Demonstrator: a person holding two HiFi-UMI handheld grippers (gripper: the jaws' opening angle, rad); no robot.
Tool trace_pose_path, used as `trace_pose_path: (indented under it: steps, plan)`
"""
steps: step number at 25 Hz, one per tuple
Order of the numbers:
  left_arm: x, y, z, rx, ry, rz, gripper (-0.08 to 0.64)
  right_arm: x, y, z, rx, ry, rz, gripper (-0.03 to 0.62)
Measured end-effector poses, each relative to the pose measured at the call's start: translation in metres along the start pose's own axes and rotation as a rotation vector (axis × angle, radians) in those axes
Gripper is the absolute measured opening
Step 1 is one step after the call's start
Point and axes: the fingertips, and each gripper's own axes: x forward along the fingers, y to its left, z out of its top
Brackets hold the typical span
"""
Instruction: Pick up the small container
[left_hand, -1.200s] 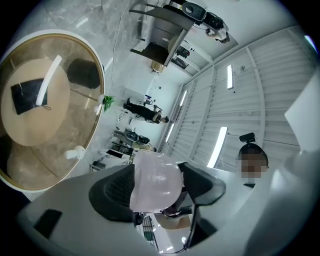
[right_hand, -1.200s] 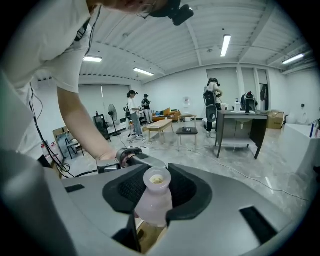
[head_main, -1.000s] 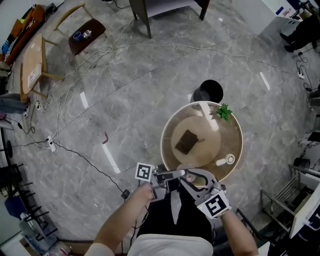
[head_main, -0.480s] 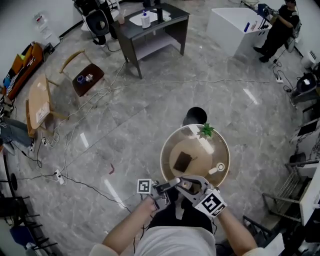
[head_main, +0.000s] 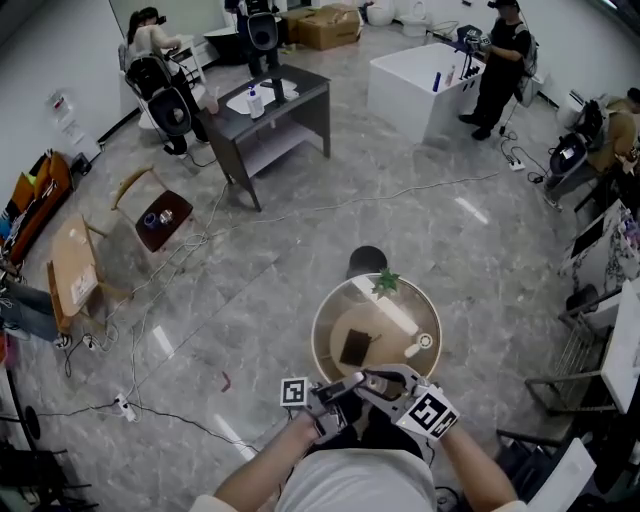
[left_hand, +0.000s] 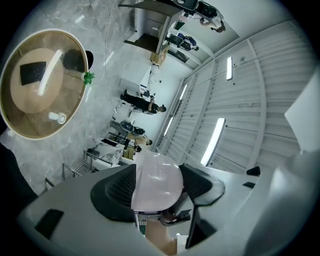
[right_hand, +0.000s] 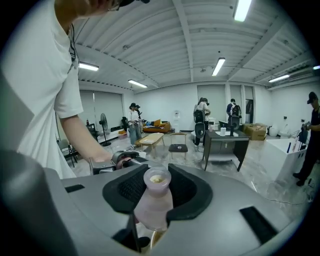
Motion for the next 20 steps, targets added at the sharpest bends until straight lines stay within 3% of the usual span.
trace_pose_path:
  steps: [10, 20]
  plan:
    - [0.018, -0.001, -0.07, 0.015, 0.054, -0.003, 0.293, -0.063, 0.037, 0.004, -0.013, -0.038, -0.06, 0.14]
    - [0.008, 0.013, -0.159, 0.002, 0.009, -0.019, 0.293, -0.121, 0.106, -0.008, -0.02, -0.07, -0.027, 0.14]
